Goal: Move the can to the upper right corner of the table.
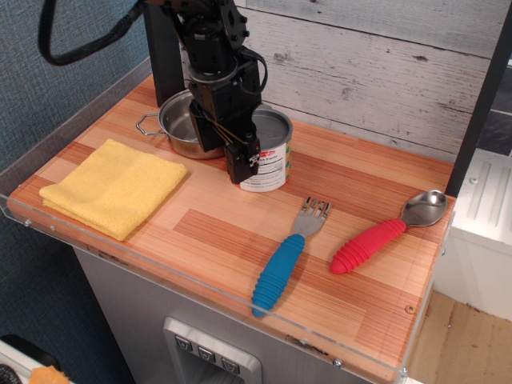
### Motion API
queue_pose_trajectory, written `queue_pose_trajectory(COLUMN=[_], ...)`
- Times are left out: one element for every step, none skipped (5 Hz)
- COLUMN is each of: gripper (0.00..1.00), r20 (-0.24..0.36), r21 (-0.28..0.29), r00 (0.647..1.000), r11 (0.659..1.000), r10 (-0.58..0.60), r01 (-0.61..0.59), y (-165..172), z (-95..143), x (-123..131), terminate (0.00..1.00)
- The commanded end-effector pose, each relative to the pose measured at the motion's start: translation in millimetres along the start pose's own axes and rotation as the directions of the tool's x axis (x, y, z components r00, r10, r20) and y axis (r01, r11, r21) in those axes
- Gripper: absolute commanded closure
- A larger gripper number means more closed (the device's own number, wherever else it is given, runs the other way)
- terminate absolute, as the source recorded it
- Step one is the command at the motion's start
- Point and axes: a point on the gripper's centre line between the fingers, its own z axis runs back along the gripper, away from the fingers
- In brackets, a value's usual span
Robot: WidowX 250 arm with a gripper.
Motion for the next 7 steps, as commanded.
queue_pose_trajectory(gripper=[0.00, 0.00, 0.00, 0.00, 0.00, 0.00, 0.00], r20=[0.054, 0.049, 0.072, 0.051, 0.080, 0.083, 0.088], r21=[0.001, -0.002, -0.022, -0.021, -0.050, -0.043, -0.035], r00=[0.998, 0.997, 0.994, 0.993, 0.988, 0.983, 0.989], r11=[0.999, 0.998, 0.996, 0.994, 0.989, 0.985, 0.992], r10=[-0.044, -0.057, -0.083, -0.106, -0.135, -0.163, -0.118], r01=[0.044, 0.057, 0.085, 0.107, 0.140, 0.167, 0.121], y=[-2.3, -7.5, -12.1, -16.6, -19.9, -27.3, -25.2], z=[8.7, 7.3, 6.7, 3.5, 1.9, 6.6, 13.6], x=[24.2, 34.0, 47.5, 61.5, 73.2, 80.6, 69.9], terminate=[0.00, 0.00, 0.00, 0.00, 0.00, 0.00, 0.00])
